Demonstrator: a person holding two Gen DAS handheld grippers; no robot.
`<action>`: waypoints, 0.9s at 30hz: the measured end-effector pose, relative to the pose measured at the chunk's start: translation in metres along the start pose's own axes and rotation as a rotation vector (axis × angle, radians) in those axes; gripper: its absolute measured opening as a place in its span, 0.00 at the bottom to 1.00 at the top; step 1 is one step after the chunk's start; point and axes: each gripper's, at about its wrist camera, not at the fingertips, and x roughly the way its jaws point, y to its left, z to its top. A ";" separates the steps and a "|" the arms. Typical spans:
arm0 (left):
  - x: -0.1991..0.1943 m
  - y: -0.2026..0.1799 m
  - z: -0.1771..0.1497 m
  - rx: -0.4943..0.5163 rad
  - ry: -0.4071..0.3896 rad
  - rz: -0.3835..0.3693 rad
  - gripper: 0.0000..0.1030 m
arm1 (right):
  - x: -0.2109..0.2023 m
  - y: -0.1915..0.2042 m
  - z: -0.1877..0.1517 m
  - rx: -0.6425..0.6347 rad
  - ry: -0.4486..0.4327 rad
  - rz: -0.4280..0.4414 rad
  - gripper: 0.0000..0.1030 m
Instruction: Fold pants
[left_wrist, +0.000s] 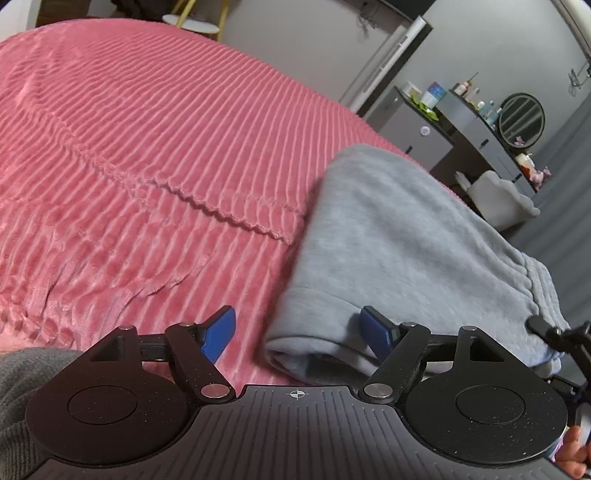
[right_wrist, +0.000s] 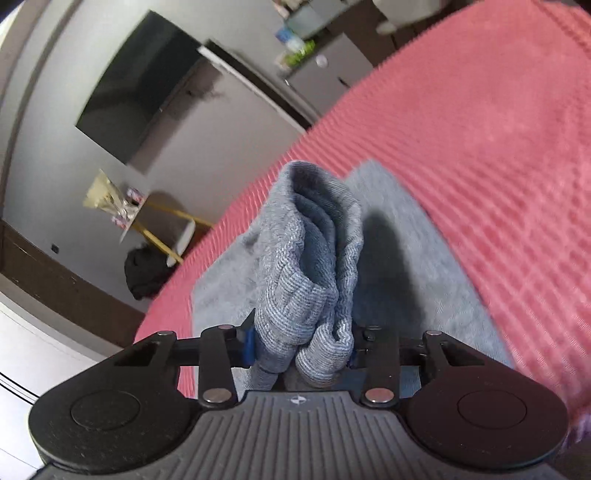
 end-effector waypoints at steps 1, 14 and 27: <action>0.001 0.000 0.000 0.002 0.006 0.003 0.77 | -0.001 -0.003 0.001 -0.024 -0.008 -0.018 0.40; 0.008 -0.013 -0.002 0.089 0.048 0.055 0.80 | 0.003 -0.001 0.003 -0.233 -0.007 -0.324 0.68; 0.011 -0.010 -0.003 0.058 0.061 0.060 0.82 | 0.025 0.059 -0.022 -0.558 -0.011 -0.147 0.23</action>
